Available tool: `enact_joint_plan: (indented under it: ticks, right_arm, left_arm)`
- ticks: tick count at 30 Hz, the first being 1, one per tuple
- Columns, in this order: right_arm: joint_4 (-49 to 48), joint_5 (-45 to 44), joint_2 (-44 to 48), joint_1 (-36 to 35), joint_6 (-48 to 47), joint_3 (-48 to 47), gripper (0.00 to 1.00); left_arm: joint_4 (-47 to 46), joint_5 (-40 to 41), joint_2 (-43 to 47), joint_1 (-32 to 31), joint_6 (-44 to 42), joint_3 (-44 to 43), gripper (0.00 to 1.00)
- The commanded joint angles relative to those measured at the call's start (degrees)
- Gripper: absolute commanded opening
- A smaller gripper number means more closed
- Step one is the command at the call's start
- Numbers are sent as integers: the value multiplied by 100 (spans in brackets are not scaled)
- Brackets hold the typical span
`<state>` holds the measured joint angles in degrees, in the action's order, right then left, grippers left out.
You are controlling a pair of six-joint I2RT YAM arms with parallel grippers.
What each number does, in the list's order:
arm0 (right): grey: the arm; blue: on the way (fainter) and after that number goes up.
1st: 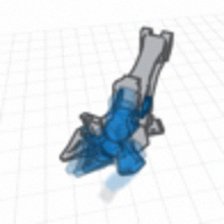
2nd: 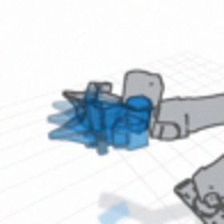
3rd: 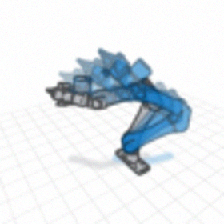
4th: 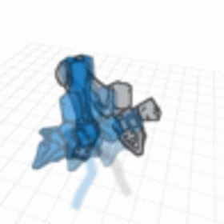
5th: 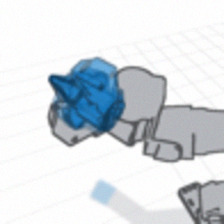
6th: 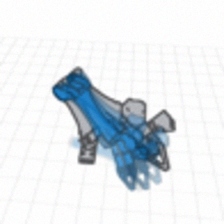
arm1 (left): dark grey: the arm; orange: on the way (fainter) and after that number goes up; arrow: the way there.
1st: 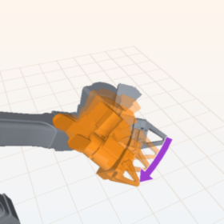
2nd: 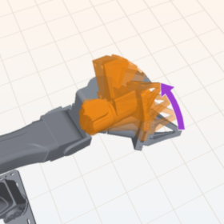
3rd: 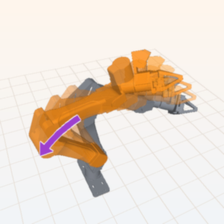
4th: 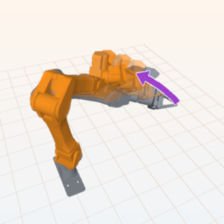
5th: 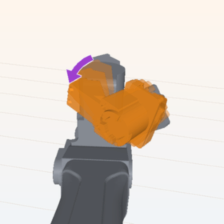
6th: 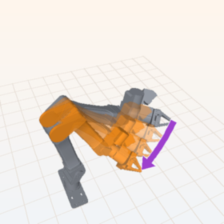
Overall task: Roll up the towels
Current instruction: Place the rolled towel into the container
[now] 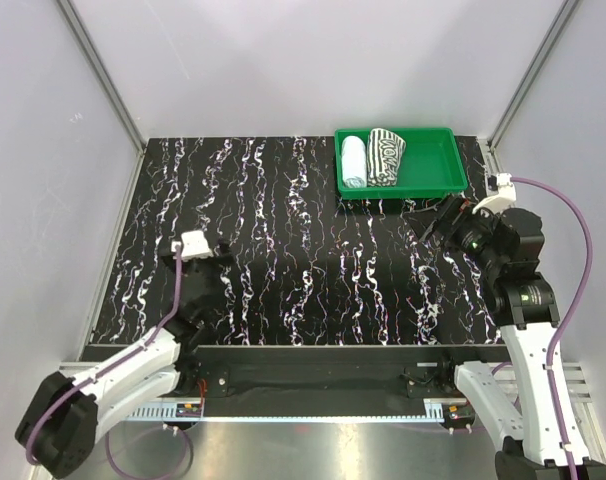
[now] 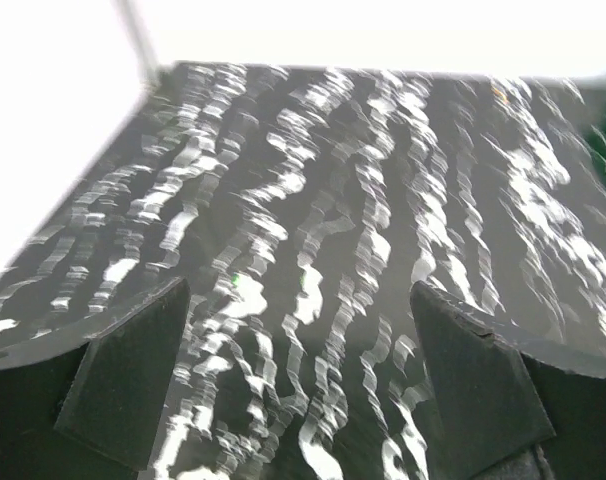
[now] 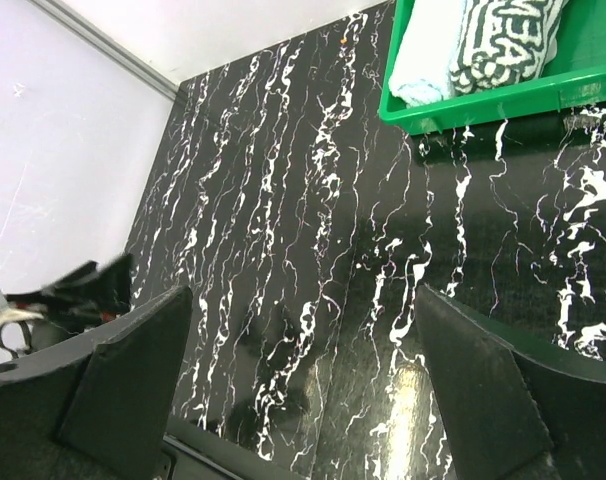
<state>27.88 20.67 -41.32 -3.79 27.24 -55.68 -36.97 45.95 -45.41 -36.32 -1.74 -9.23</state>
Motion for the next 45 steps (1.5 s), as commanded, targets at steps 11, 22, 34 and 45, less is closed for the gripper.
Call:
enact_joint_plan:
  ticks: [11,22,34,45]
  right_arm:
    - [297,184,124,-16,-167,-268,100]
    - [104,324,1,-8,-97,-13,100]
    - [95,289,-113,-16,-106,110,100]
    - [-142,342,-148,-16,18,479,100]
  left_arm:
    - [-1147,-2830,-1646,2900,824,-174,99]
    - [-961,-4268,-1937,3333,500,-413,99]
    - [-2660,-3944,-2851,3349,-214,-104,99]
    - [-2333,-3673,-3044,3614,165,-307,99]
